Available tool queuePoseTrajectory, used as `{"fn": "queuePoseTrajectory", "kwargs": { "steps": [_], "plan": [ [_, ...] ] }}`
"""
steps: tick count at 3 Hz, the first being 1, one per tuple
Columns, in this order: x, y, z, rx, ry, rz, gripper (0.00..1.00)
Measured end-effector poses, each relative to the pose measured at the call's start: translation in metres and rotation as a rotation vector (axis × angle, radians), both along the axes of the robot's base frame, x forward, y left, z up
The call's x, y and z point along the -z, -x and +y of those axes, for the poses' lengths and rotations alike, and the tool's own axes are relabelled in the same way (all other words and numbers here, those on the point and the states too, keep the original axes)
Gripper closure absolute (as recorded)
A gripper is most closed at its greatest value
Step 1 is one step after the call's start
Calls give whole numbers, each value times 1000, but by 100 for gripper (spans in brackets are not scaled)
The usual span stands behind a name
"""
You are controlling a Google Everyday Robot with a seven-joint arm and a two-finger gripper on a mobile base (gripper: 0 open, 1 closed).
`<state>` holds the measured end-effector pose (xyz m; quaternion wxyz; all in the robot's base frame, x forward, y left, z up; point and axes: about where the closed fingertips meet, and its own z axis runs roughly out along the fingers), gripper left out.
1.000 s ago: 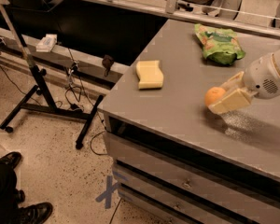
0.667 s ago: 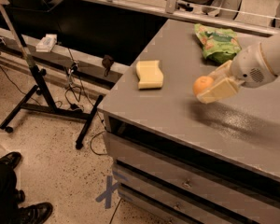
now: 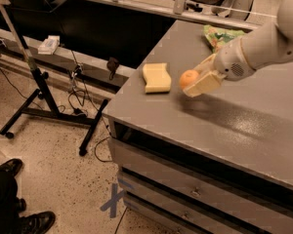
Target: Move orange near sponge
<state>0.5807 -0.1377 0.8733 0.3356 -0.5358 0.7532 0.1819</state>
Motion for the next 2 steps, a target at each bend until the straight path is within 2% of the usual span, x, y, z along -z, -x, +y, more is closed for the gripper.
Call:
{"fn": "queuePoseTrajectory", "kwargs": {
  "steps": [1, 2],
  "plan": [
    [5, -15, 20, -30, -11, -21, 100],
    [14, -22, 30, -43, -18, -17, 100]
  ]
}}
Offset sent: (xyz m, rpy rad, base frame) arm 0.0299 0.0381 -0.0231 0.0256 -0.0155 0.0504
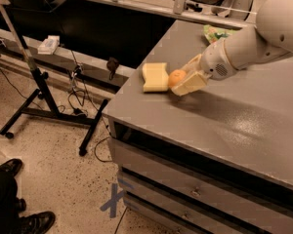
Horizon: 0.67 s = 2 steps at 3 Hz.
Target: Move orange near sponge
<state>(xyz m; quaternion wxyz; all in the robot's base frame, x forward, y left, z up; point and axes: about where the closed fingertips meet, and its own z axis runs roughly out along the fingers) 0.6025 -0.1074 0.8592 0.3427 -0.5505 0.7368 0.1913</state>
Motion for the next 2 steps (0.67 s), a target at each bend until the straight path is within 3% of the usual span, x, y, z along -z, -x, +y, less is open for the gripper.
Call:
{"fn": "queuePoseTrajectory", "kwargs": {
  "steps": [1, 2],
  "plan": [
    [5, -2, 8, -14, -7, 9, 85],
    [8, -3, 13, -24, -11, 14, 62]
  ]
}}
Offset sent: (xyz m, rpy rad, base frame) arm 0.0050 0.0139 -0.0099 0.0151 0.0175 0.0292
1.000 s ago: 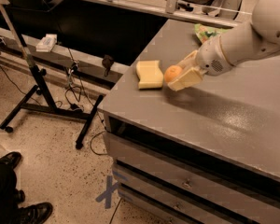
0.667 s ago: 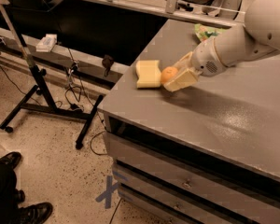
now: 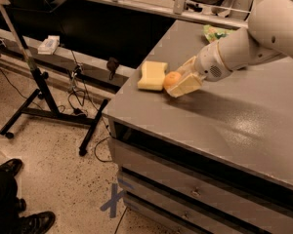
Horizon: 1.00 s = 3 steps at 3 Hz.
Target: Move orange near sponge
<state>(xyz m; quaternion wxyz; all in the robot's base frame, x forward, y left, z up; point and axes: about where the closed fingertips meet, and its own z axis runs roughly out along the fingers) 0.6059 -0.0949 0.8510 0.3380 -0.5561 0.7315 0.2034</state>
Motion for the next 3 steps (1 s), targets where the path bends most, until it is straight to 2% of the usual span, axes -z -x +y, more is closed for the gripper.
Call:
{"fn": "queuePoseTrajectory", "kwargs": {
  "steps": [2, 3],
  "plan": [
    [3, 1, 3, -8, -5, 5, 16],
    [4, 2, 3, -10, -5, 6, 0]
  ]
}}
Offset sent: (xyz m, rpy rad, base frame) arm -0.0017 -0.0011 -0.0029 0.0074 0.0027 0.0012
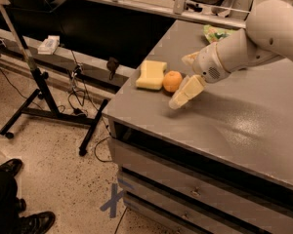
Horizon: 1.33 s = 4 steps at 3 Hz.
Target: Move orange near sponge
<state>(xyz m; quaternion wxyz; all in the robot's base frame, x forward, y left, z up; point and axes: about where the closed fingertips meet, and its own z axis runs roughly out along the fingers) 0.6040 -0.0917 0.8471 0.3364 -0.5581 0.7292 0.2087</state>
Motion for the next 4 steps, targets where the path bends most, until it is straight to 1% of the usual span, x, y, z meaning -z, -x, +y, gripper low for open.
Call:
{"fn": "queuePoseTrajectory", "kwargs": {
  "steps": [1, 2, 3, 4],
  "plan": [
    [-7, 3, -7, -2, 4, -6, 0],
    [-27, 6, -37, 19, 2, -28, 0],
    [-64, 13, -91, 79, 25, -74, 0],
    [-68, 12, -91, 79, 24, -80, 0]
  ]
}}
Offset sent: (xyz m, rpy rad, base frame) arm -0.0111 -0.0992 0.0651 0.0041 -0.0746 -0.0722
